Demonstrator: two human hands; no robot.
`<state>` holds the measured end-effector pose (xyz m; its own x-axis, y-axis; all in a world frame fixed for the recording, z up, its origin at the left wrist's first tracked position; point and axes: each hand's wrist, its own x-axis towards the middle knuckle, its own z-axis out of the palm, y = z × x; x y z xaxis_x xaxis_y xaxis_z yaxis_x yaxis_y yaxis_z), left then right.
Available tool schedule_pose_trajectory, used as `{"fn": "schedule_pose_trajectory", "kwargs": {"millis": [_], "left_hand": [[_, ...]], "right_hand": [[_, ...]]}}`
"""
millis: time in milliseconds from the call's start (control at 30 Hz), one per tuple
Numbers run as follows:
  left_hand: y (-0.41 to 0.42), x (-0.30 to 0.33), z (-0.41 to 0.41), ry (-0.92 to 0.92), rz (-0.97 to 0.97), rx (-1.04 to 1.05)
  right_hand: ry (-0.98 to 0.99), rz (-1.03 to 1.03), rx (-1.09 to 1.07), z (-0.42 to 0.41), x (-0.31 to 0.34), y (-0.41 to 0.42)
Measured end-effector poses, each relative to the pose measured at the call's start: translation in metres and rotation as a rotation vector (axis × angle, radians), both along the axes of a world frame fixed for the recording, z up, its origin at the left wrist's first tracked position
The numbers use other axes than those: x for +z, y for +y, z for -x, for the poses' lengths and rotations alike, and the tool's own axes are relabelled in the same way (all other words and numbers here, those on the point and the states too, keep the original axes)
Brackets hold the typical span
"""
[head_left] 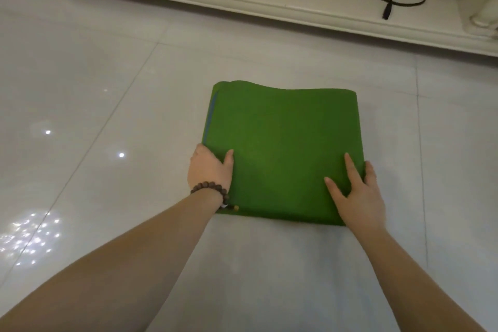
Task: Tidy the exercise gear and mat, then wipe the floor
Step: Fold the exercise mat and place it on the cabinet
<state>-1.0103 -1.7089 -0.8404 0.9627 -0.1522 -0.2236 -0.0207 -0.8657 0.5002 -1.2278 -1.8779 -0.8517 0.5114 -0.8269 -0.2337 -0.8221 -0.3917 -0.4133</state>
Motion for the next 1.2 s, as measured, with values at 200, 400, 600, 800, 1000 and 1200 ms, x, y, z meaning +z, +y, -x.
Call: {"fn": "schedule_pose_trajectory", "kwargs": {"millis": [200, 400, 600, 800, 1000, 1200], "left_hand": [[0.018, -0.005, 0.017, -0.046, 0.045, -0.069], [0.021, -0.019, -0.008, 0.157, 0.115, -0.175], [0.019, -0.006, -0.03, 0.372, 0.248, -0.163], [0.02, -0.011, -0.021, 0.316, 0.248, -0.165], [0.027, -0.001, -0.007, 0.219, 0.222, -0.16], [0.044, 0.094, 0.037, 0.262, 0.149, -0.151]], "right_hand": [[-0.044, 0.071, -0.03, -0.002, 0.001, -0.002], [-0.094, -0.09, -0.079, -0.009, 0.0, -0.027], [0.004, -0.259, -0.153, -0.019, 0.01, -0.049], [-0.049, -0.332, -0.147, -0.016, 0.012, -0.047], [-0.097, -0.261, -0.194, -0.003, 0.029, -0.034], [-0.046, -0.245, -0.228, 0.042, 0.132, -0.006]]}}
